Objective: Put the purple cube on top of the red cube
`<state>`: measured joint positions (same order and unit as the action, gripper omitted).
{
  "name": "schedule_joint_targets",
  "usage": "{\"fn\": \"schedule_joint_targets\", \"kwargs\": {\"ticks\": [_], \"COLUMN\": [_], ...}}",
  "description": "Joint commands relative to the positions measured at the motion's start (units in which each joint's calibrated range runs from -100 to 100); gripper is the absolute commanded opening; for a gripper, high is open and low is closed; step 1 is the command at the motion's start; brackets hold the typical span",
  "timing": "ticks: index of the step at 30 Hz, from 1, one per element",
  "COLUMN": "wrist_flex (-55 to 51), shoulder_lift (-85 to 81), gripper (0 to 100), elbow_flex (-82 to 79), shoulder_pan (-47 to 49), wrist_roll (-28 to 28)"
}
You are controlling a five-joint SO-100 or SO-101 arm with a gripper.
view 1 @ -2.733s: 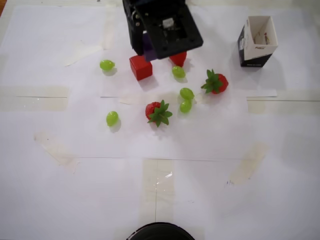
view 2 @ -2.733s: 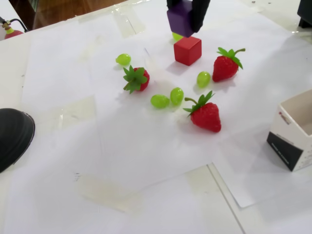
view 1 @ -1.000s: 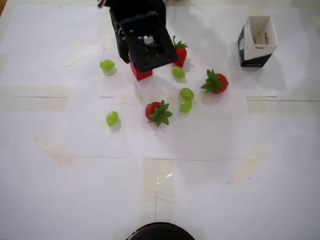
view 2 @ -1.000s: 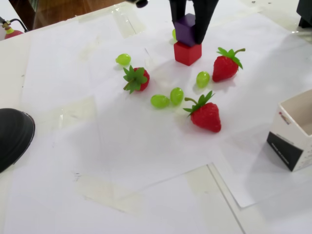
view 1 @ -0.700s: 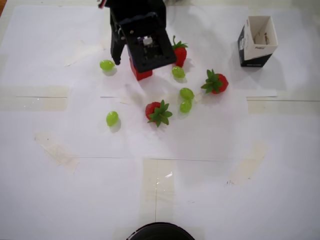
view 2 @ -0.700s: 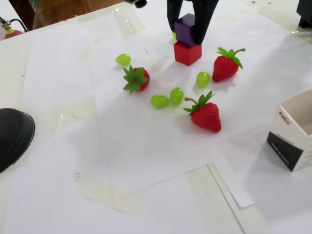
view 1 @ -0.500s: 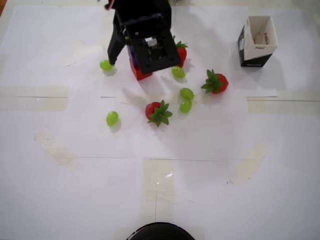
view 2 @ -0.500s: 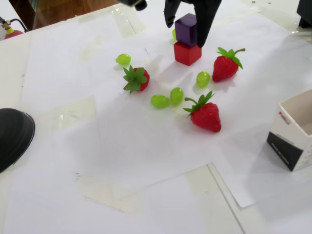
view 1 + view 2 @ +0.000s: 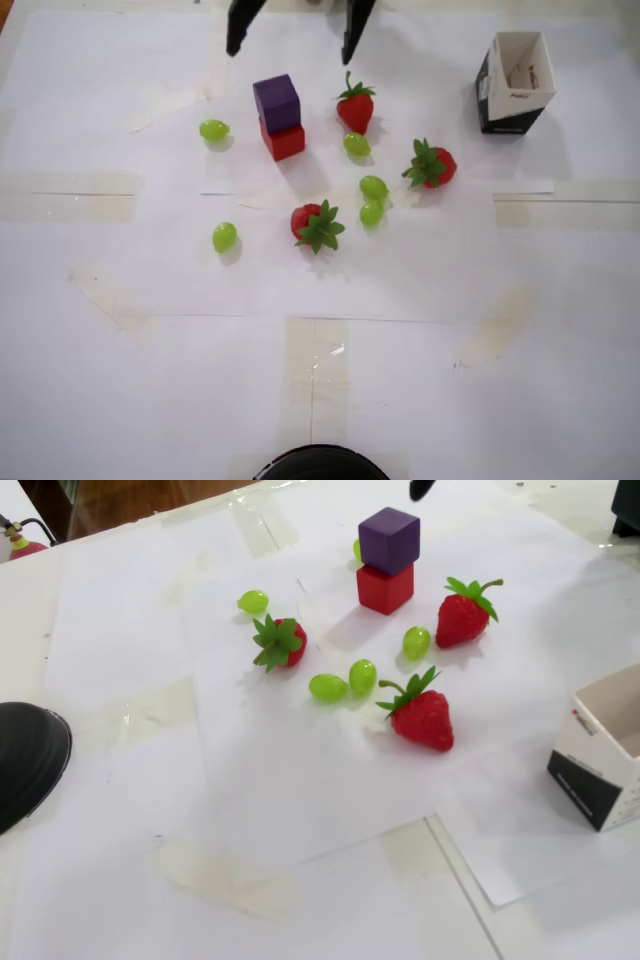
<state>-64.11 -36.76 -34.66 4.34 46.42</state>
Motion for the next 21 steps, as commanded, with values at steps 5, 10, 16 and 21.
{"fn": "schedule_joint_targets", "kwargs": {"ticks": [5, 10, 16, 21], "wrist_flex": [12.64, 15.91, 17.46, 16.48], "shoulder_lift": [-33.58, -41.58, -47.42, -49.57], "gripper": [32, 28, 16, 6], "elbow_flex": [-26.52, -35.88, -43.07, -47.79], "shoulder_pan": [2.86, 1.91, 0.14, -1.92], "wrist_roll": [3.17, 2.05, 0.93, -1.12]}}
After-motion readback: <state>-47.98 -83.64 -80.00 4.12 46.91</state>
